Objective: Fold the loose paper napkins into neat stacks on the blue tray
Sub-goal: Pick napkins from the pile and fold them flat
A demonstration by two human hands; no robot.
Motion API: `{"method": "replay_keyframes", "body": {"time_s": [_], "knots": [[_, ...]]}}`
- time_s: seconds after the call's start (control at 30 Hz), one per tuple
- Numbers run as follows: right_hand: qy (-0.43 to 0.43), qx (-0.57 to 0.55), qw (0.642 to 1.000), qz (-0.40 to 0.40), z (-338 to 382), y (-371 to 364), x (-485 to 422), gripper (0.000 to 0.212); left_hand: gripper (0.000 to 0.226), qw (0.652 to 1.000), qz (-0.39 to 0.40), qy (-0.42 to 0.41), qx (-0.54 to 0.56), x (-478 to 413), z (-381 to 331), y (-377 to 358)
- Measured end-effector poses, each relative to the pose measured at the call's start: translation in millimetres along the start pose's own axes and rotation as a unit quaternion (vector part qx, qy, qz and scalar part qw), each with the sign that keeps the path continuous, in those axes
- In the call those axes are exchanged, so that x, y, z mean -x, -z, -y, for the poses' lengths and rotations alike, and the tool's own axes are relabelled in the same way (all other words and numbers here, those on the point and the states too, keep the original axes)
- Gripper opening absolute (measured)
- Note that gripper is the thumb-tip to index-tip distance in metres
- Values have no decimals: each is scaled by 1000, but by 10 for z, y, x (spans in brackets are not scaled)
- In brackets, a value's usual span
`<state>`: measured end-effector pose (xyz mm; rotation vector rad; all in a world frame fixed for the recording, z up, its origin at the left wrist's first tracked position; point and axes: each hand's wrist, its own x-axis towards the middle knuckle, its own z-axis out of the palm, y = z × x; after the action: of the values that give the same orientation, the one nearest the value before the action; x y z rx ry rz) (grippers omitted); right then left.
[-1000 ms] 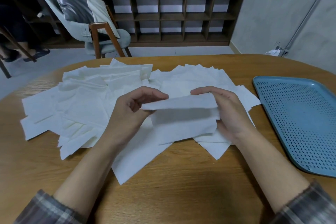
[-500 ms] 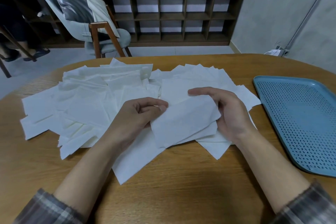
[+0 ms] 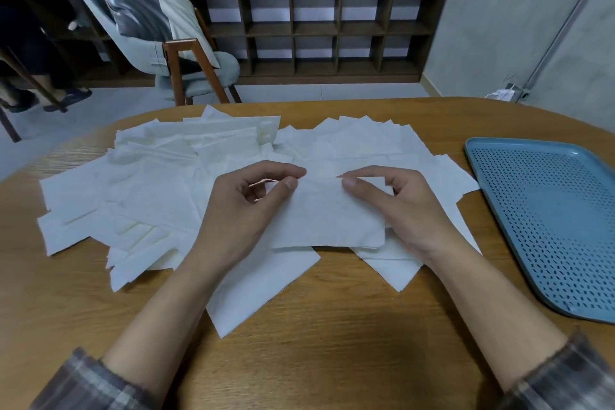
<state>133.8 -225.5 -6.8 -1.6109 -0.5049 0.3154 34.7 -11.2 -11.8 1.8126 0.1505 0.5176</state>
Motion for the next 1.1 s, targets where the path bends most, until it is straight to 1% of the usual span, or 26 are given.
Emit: {"method": "replay_keyframes", "body": {"time_s": [0.1, 0.2, 0.27, 0.4, 0.5, 0.63, 0.9, 1.03, 1.1], "knots": [[9, -7, 1000, -2, 3, -2, 8, 10, 13, 1000, 1, 7, -6, 14, -30, -8], [13, 2, 1000, 9, 4, -10, 11, 13, 16, 1000, -1, 3, 4, 46, -67, -68], [29, 12, 999, 29, 10, -33, 25, 22, 16, 1000, -20, 5, 19, 47, -61, -95], [38, -22, 997, 56, -4, -72, 37, 50, 17, 998, -50, 24, 43, 14, -5, -87], [55, 0, 997, 54, -8, -74, 43, 60, 16, 997, -57, 24, 42, 19, 2, -108], [57, 22, 997, 54, -12, -79, 44, 64, 15, 998, -54, 27, 32, 25, -2, -124], [54, 5, 997, 59, -19, -56, 47, 67, 13, 997, -58, 37, 19, 28, 19, -118], [74, 8, 995, 68, 10, -58, 59, 69, 13, 998, -55, 35, 8, 15, 37, -97], [84, 12, 993, 79, 25, -53, 63, 69, 15, 998, -41, 41, 12, 9, 33, -89]]}}
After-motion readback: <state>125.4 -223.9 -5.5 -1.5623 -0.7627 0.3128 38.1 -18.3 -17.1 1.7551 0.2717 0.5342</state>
